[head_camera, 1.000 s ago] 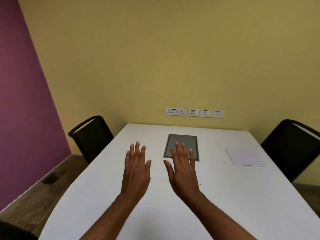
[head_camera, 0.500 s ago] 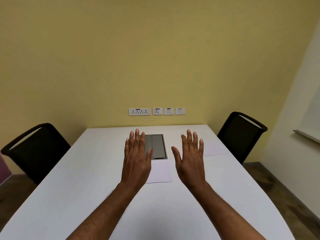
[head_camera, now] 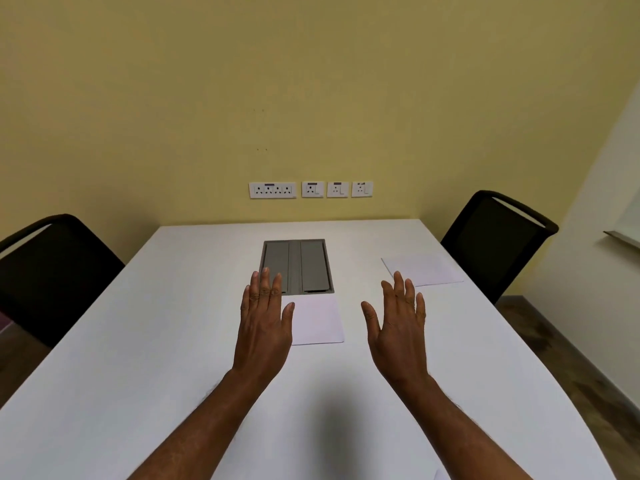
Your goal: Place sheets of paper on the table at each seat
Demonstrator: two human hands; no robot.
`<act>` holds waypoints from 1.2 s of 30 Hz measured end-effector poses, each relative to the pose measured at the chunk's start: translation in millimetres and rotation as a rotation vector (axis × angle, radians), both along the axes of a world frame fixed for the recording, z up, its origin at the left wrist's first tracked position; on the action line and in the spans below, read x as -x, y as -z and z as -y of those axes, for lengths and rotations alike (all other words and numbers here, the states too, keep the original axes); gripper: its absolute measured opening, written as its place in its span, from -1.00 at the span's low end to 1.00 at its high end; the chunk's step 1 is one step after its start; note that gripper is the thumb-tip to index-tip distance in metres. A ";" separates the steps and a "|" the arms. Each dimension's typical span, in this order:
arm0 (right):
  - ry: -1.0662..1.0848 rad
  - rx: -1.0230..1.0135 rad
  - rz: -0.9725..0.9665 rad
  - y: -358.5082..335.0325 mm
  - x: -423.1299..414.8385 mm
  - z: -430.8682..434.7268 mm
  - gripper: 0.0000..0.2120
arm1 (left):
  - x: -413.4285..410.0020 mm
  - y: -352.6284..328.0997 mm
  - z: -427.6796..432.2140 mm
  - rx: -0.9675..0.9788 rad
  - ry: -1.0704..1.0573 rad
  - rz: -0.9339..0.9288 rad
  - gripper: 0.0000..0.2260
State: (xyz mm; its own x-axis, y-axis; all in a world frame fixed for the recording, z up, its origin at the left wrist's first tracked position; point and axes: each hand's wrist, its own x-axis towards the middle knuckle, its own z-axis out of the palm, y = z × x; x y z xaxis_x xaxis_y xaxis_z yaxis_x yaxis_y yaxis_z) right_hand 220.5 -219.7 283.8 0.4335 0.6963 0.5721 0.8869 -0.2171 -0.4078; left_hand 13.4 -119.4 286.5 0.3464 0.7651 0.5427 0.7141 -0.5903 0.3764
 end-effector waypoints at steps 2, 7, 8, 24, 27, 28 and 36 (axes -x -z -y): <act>0.003 0.026 -0.023 22.3 -3.6 -11.6 -0.49 | 0.5 21.3 -12.2 0.033 -0.009 -0.004 -0.49; -0.004 0.095 -0.083 80.5 -11.6 -39.9 -0.50 | 0.3 79.6 -42.7 0.111 -0.036 -0.023 -0.49; -0.008 0.110 -0.093 93.2 -13.1 -45.8 -0.49 | -0.1 92.0 -49.1 0.130 -0.042 -0.026 -0.49; 0.106 0.138 -0.816 249.9 -28.6 -147.9 -0.58 | 7.3 235.7 -153.8 0.576 -0.407 0.145 -0.51; 0.168 0.074 -0.952 267.4 -29.4 -164.1 -0.61 | 6.6 252.0 -168.2 0.688 -0.479 0.249 -0.50; 0.176 0.064 -0.978 271.6 -30.2 -169.8 -0.61 | 5.4 255.8 -172.6 0.725 -0.486 0.299 -0.49; 0.249 -0.033 -1.116 289.2 -35.2 -202.3 -0.73 | -6.4 268.3 -198.6 0.847 -0.476 0.556 -0.47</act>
State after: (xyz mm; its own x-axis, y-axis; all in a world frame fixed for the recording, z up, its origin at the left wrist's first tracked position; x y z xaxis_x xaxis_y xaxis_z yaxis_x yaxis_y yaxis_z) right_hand 255.6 -17.3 -5.4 0.8351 0.5117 -0.2019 -0.0392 -0.3107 -0.9497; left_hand 19.8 79.2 18.1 -0.2083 0.9511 -0.2280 0.4066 0.2963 0.8642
